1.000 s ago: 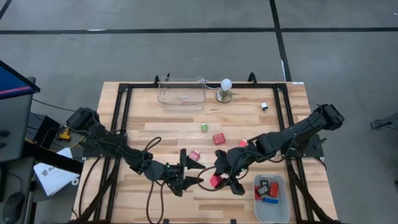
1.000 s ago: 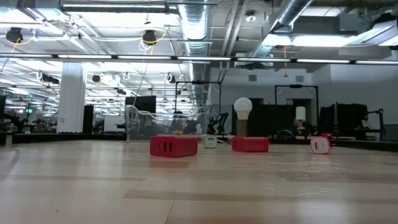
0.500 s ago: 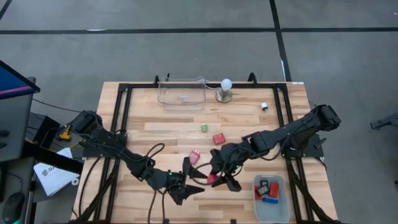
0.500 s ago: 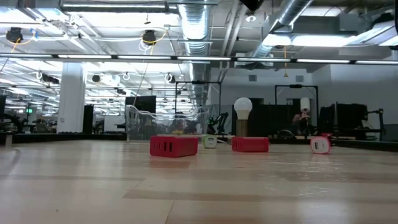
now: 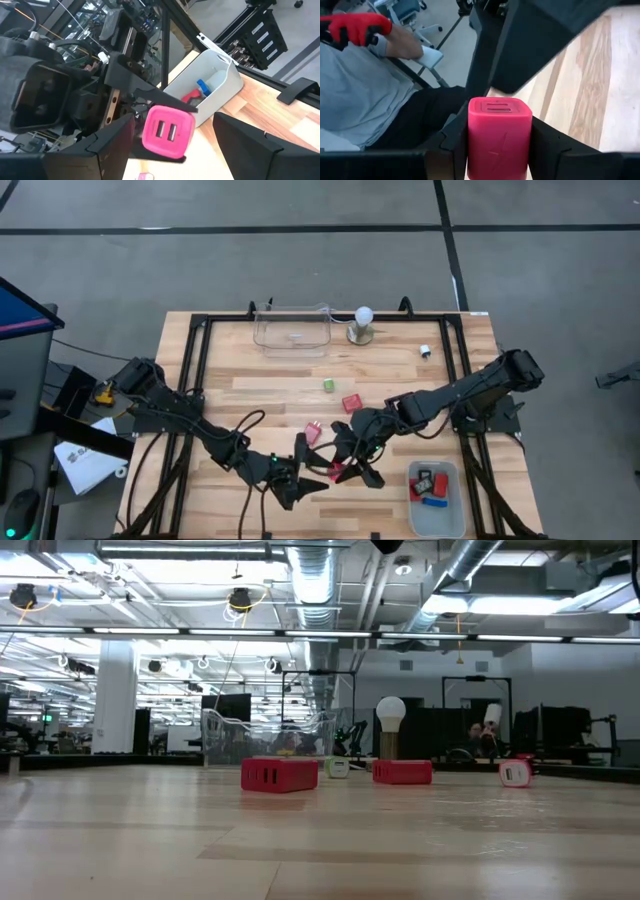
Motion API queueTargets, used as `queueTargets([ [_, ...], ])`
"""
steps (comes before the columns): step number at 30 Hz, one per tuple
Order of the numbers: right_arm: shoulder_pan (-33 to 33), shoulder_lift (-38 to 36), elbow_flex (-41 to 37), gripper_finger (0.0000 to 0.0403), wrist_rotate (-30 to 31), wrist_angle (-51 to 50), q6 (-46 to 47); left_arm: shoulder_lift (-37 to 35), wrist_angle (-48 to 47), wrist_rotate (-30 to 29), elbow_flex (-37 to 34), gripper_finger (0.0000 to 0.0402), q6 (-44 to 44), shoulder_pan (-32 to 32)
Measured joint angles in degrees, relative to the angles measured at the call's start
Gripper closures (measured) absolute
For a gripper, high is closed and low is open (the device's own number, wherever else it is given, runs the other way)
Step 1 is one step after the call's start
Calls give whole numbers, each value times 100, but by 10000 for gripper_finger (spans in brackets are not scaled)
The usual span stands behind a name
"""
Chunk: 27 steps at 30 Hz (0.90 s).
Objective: Pick & Place Office items
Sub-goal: Put the pink charger adapter into the transparent bin
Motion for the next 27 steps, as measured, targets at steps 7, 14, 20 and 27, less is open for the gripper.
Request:
queueTargets([
  [7, -46, 4, -2, 263, -99, 130, -108, 0, 2, 253, 0, 134, -116, 57],
  [14, -47, 4, -4, 263, -128, 348, -234, -2, 21, 249, 1, 134, -116, 57],
  [20, -74, 27, -4, 263, -129, 458, -280, -7, 11, 251, 7, 135, -222, 157],
  [27, -202, 203, -5, 263, -382, 523, -278, -2, -43, 397, 2, 135, -355, 260],
])
